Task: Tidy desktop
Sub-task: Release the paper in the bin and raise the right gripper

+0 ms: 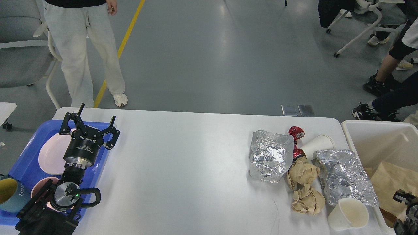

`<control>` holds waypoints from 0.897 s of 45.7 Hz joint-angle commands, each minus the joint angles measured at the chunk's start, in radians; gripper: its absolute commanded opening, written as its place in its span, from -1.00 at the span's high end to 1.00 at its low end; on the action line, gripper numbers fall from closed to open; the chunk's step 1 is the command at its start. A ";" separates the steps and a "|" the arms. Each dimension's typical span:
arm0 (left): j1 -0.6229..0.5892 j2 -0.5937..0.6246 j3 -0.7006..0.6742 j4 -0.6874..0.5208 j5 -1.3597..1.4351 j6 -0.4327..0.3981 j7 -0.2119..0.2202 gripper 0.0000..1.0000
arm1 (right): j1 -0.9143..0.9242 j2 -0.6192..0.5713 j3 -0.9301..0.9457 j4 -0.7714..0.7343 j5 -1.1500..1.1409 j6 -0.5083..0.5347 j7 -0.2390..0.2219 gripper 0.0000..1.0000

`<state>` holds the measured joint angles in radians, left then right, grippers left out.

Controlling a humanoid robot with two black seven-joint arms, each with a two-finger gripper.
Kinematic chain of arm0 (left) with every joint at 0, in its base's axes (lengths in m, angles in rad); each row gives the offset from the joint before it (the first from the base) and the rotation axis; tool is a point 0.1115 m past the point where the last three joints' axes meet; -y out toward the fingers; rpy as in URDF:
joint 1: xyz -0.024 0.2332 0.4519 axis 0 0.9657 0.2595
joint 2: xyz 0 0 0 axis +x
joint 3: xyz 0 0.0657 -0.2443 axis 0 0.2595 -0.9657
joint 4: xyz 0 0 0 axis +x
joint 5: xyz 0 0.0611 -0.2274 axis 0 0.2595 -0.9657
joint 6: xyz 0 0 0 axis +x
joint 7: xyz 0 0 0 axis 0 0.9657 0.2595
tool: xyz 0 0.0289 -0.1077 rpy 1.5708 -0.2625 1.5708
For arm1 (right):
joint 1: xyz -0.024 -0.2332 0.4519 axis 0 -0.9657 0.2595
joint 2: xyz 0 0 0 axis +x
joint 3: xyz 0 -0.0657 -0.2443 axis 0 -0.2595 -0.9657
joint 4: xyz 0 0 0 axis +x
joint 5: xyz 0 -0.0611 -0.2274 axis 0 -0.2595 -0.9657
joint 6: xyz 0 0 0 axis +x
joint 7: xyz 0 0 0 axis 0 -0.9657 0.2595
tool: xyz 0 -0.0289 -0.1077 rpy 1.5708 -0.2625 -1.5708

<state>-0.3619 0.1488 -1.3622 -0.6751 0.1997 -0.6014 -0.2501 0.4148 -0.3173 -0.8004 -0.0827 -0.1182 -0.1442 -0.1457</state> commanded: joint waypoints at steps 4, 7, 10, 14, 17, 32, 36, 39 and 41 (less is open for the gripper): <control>0.000 0.000 0.000 0.000 0.000 0.000 0.000 -0.93 | 0.044 -0.034 0.001 0.067 -0.003 0.002 0.000 -1.00; 0.000 0.000 0.000 0.000 0.000 0.000 0.000 -0.93 | 0.077 -0.063 0.000 0.122 -0.009 0.003 -0.002 -1.00; 0.000 0.000 0.000 -0.001 0.000 0.000 0.000 -0.93 | 0.123 -0.098 -0.006 0.194 -0.018 0.014 -0.005 -1.00; 0.000 0.000 0.000 0.000 0.000 0.000 0.000 -0.93 | 0.215 -0.152 -0.029 0.305 -0.040 0.057 -0.018 -1.00; 0.000 0.000 0.000 -0.001 0.000 0.000 0.000 -0.93 | 0.320 -0.212 -0.049 0.391 -0.090 0.124 -0.057 -1.00; 0.000 0.000 0.000 0.000 0.000 0.000 0.000 -0.93 | 0.976 -0.316 -0.243 0.854 -0.351 0.566 -0.126 -1.00; 0.000 0.000 0.000 -0.001 0.000 0.000 0.002 -0.93 | 1.125 -0.299 -0.282 0.931 -0.347 0.661 -0.126 -1.00; 0.000 0.000 0.000 -0.001 0.000 0.000 0.002 -0.93 | 1.231 -0.286 -0.304 0.986 -0.347 0.756 -0.127 -1.00; 0.000 0.000 0.000 0.000 0.000 0.000 0.002 -0.93 | 1.309 -0.272 -0.322 1.029 -0.345 0.833 -0.127 -1.00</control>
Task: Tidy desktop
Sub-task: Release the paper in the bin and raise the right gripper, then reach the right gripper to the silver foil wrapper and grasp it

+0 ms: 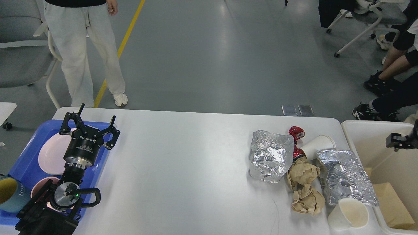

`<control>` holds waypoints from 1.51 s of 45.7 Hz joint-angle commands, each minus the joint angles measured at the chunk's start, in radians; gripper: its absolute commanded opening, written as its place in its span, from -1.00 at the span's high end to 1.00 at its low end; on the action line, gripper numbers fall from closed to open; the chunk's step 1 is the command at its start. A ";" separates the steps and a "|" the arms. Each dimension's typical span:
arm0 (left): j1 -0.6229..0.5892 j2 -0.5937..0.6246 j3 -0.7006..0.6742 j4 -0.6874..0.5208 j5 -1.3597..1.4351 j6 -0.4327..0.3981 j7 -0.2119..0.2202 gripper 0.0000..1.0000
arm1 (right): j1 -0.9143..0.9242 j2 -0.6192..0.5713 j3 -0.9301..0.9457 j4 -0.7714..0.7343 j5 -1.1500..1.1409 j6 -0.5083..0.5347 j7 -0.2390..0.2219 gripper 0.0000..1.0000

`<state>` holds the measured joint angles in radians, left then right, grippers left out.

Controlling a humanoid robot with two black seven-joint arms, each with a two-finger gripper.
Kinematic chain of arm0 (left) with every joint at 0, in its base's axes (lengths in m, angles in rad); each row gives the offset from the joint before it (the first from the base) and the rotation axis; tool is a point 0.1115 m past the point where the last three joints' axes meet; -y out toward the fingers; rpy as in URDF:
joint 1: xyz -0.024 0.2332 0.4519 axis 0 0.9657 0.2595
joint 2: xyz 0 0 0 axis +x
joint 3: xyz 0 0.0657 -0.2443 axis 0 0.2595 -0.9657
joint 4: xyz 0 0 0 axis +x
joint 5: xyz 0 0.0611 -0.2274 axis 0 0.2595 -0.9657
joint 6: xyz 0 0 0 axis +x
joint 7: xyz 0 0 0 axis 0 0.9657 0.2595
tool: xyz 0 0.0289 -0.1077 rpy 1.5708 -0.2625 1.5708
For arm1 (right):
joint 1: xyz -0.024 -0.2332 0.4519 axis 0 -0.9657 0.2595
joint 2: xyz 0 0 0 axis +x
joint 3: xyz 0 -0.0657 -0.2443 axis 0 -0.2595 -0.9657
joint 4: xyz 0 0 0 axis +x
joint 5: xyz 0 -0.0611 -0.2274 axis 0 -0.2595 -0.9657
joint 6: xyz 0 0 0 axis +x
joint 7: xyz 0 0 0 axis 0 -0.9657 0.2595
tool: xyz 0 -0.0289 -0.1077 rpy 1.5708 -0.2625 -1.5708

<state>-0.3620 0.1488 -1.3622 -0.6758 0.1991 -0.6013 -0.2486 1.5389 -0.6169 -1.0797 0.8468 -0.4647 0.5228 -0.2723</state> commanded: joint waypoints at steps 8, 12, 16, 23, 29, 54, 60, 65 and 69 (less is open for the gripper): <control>0.000 0.000 0.000 0.001 0.000 0.000 -0.001 -0.93 | 0.521 0.195 -0.170 0.270 0.027 0.427 0.002 -1.00; 0.001 0.000 0.000 0.001 0.000 0.000 -0.001 -0.93 | 0.648 0.215 -0.187 0.411 0.107 0.437 0.002 -1.00; 0.000 0.000 0.000 0.001 0.000 0.000 -0.001 -0.93 | 0.794 0.220 -0.192 0.582 0.147 0.418 0.002 -1.00; 0.002 0.000 0.000 0.001 0.000 0.000 -0.003 -0.93 | 1.004 0.220 -0.195 0.857 0.181 0.246 0.004 -1.00; 0.002 0.000 0.000 0.001 0.000 0.000 -0.003 -0.93 | 1.054 0.308 -0.261 0.899 0.247 0.131 0.019 -1.00; 0.002 0.000 0.000 -0.001 0.000 0.000 0.000 -0.93 | 0.851 0.364 -0.125 0.784 0.319 0.108 0.021 -1.00; 0.001 0.000 0.000 -0.001 0.000 0.000 0.000 -0.93 | 0.657 0.431 0.012 0.646 0.319 0.048 0.019 -1.00; 0.002 0.000 0.000 -0.001 0.000 0.000 0.000 -0.93 | 0.497 0.489 0.075 0.505 0.314 -0.027 0.013 -1.00; 0.002 0.000 0.000 0.001 0.000 0.000 0.000 -0.93 | 0.374 0.539 0.099 0.422 0.305 -0.118 0.012 -1.00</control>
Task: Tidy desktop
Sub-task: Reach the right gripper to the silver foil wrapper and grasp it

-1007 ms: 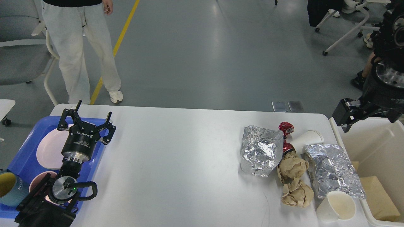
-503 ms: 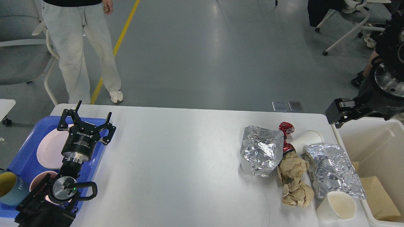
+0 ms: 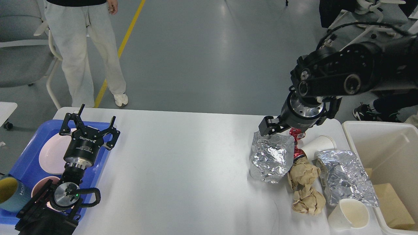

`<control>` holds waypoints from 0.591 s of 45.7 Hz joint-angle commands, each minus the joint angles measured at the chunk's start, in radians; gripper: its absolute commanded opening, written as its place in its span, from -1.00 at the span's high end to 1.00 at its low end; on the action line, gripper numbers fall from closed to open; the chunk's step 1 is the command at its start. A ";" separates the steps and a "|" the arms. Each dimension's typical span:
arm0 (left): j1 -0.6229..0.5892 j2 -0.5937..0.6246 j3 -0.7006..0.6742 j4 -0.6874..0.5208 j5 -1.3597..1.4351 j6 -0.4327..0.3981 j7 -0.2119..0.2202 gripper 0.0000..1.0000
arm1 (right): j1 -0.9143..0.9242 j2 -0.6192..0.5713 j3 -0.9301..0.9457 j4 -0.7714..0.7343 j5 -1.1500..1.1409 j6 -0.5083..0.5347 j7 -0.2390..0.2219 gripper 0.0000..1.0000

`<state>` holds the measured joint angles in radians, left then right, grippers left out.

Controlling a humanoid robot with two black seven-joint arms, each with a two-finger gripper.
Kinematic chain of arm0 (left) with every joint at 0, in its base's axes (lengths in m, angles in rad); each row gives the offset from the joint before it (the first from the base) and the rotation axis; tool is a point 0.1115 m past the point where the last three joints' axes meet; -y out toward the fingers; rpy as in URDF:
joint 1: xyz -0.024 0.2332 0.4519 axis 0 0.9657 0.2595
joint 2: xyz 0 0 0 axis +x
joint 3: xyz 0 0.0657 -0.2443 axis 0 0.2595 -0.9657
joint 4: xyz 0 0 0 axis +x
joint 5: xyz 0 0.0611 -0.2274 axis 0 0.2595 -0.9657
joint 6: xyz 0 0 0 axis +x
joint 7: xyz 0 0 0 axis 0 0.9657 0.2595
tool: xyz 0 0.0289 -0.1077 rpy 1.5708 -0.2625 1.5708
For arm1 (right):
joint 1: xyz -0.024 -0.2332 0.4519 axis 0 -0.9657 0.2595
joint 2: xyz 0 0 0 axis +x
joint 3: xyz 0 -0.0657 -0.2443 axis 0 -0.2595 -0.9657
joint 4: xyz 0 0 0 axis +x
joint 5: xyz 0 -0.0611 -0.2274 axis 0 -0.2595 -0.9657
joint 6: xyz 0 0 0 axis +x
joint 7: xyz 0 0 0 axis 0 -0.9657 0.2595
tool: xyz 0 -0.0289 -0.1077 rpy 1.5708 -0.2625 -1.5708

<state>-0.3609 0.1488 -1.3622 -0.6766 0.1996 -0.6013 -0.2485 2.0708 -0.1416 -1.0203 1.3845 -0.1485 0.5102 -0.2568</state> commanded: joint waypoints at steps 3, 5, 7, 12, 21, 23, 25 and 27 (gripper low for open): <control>0.000 0.000 0.000 0.002 0.000 0.000 0.000 -0.93 | -0.263 0.089 0.039 -0.186 -0.016 -0.176 -0.004 -1.00; 0.000 0.000 0.000 0.000 0.000 0.000 0.000 -0.93 | -0.325 0.120 0.042 -0.235 -0.016 -0.199 -0.004 -1.00; 0.000 0.000 0.000 0.000 0.000 0.000 0.000 -0.93 | -0.377 0.152 0.042 -0.283 -0.016 -0.219 -0.004 -1.00; 0.000 0.000 0.000 0.000 0.000 0.000 0.000 -0.93 | -0.471 0.201 0.046 -0.415 -0.016 -0.231 -0.004 -1.00; -0.001 0.000 0.000 0.000 0.000 0.000 0.000 -0.93 | -0.693 0.310 0.048 -0.691 -0.014 -0.243 -0.010 -1.00; -0.001 0.000 0.000 0.000 0.000 0.000 0.000 -0.93 | -0.724 0.323 0.046 -0.720 -0.016 -0.245 -0.010 -1.00; -0.001 0.000 0.000 0.000 0.000 0.000 0.000 -0.93 | -0.748 0.332 0.048 -0.749 -0.016 -0.248 -0.010 -1.00; -0.001 0.000 0.000 0.000 0.000 0.000 0.000 -0.93 | -0.774 0.332 0.048 -0.777 -0.014 -0.249 -0.010 -1.00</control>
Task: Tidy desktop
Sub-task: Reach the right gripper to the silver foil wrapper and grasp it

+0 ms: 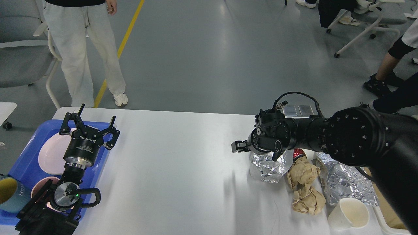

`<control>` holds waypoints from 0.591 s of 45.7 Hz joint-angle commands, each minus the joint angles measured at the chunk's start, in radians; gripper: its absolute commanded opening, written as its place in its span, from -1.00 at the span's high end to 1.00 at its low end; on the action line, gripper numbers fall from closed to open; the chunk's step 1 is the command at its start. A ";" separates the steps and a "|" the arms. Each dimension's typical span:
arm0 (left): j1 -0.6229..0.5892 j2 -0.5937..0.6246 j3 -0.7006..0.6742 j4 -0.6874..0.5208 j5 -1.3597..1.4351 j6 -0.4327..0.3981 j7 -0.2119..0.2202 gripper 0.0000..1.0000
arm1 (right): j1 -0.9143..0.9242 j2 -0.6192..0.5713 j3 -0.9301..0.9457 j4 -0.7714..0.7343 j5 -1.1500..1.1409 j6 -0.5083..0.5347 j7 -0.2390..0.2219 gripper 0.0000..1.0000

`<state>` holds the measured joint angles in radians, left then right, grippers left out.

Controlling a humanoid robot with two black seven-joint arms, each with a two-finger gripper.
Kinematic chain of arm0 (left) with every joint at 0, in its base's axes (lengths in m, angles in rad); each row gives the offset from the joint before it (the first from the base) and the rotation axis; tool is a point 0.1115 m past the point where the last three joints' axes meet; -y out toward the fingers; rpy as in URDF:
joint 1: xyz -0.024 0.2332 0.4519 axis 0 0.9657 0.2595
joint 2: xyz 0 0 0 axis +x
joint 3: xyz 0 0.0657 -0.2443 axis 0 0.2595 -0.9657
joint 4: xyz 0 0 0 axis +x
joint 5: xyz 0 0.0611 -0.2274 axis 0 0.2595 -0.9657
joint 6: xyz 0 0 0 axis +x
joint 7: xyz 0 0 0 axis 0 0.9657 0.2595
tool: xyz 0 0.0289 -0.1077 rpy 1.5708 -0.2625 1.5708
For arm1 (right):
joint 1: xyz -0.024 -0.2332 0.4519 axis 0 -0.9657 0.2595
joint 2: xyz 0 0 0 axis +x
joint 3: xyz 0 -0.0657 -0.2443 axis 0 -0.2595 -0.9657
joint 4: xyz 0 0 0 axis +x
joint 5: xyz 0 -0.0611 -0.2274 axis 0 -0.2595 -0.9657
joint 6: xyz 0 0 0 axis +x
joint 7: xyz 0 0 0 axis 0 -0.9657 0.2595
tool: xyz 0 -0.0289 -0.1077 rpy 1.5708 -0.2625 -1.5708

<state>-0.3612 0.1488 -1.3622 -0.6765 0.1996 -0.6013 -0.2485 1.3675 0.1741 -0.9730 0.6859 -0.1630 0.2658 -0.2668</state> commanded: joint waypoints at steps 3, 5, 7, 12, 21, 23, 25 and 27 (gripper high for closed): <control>0.001 0.000 0.000 0.000 0.000 0.000 0.000 -0.93 | -0.111 0.016 0.000 -0.120 -0.001 -0.007 0.000 -0.95; 0.001 0.000 0.000 0.000 0.000 0.000 0.000 -0.93 | -0.132 0.016 0.000 -0.146 -0.001 -0.007 -0.002 -0.95; -0.001 0.000 0.000 0.000 0.000 0.000 0.000 -0.93 | -0.154 0.016 0.000 -0.170 -0.001 -0.007 -0.002 -0.95; -0.001 0.000 0.002 0.000 0.000 0.000 0.000 -0.93 | -0.182 0.016 0.003 -0.192 0.000 -0.007 -0.002 -0.70; -0.001 0.000 0.002 0.000 0.000 0.000 0.000 -0.93 | -0.183 0.016 0.043 -0.178 0.002 -0.005 0.000 0.84; 0.001 0.000 0.000 0.000 0.000 0.000 0.000 -0.93 | -0.186 0.016 0.048 -0.175 0.005 -0.005 -0.002 1.00; -0.001 0.000 0.000 0.000 0.000 0.000 0.000 -0.93 | -0.191 0.016 0.050 -0.174 0.004 -0.007 -0.002 1.00; 0.001 0.000 0.002 0.000 0.000 0.000 0.000 -0.93 | -0.194 0.016 0.050 -0.174 0.005 -0.008 -0.002 1.00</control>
<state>-0.3616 0.1488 -1.3613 -0.6764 0.1991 -0.6013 -0.2485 1.1815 0.1901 -0.9286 0.5088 -0.1595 0.2604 -0.2679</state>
